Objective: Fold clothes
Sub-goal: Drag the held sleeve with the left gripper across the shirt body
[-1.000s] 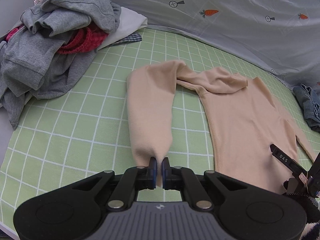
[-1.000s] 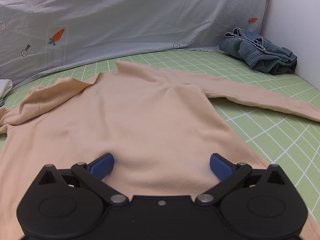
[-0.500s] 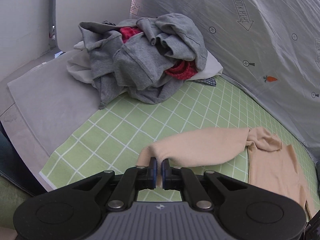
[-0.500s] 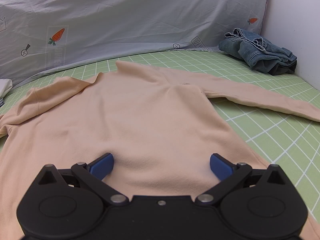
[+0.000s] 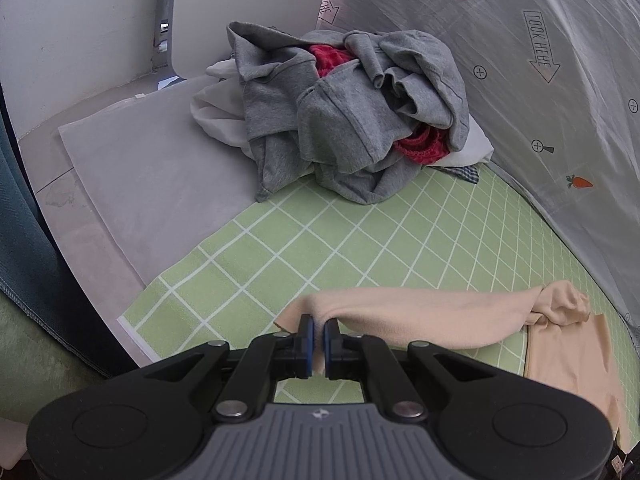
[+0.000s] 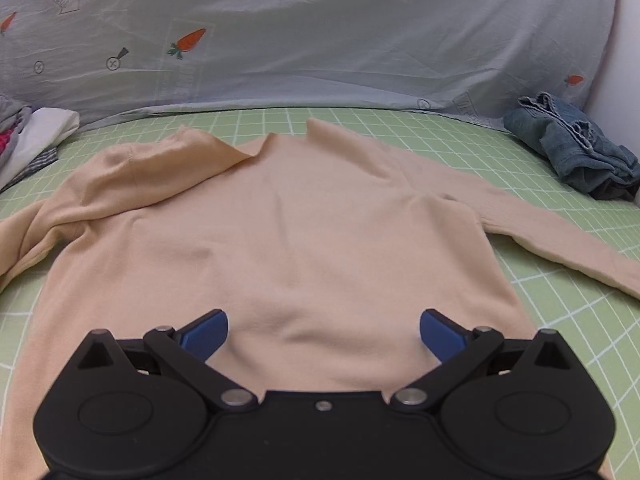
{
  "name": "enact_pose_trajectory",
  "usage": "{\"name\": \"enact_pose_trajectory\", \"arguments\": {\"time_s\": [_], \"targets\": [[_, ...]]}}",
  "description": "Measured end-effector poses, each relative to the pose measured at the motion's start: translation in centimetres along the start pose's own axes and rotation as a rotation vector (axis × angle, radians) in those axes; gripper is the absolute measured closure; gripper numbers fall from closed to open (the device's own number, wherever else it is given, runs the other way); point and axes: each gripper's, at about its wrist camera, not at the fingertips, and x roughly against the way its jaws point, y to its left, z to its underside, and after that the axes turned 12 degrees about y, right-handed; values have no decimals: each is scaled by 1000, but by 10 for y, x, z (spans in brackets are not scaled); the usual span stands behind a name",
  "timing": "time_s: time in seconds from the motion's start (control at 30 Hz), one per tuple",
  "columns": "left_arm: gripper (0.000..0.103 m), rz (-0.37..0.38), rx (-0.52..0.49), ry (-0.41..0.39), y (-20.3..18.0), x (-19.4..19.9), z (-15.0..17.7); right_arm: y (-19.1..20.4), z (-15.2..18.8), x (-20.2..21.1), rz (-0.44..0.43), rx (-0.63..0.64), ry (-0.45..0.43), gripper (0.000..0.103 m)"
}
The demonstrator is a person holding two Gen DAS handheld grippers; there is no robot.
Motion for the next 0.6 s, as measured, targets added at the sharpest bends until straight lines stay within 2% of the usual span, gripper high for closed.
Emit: {"name": "enact_pose_trajectory", "arguments": {"time_s": [0.13, 0.37, 0.6], "targets": [[98, -7, -1, 9, -1, -6, -8, 48, -15, -1, -76, 147, -27, 0], [97, 0, 38, 16, 7, -16, -30, 113, -47, -20, -105, 228, -30, 0], [97, 2, 115, 28, 13, -36, -63, 144, -77, -40, -121, 299, -16, 0]]}}
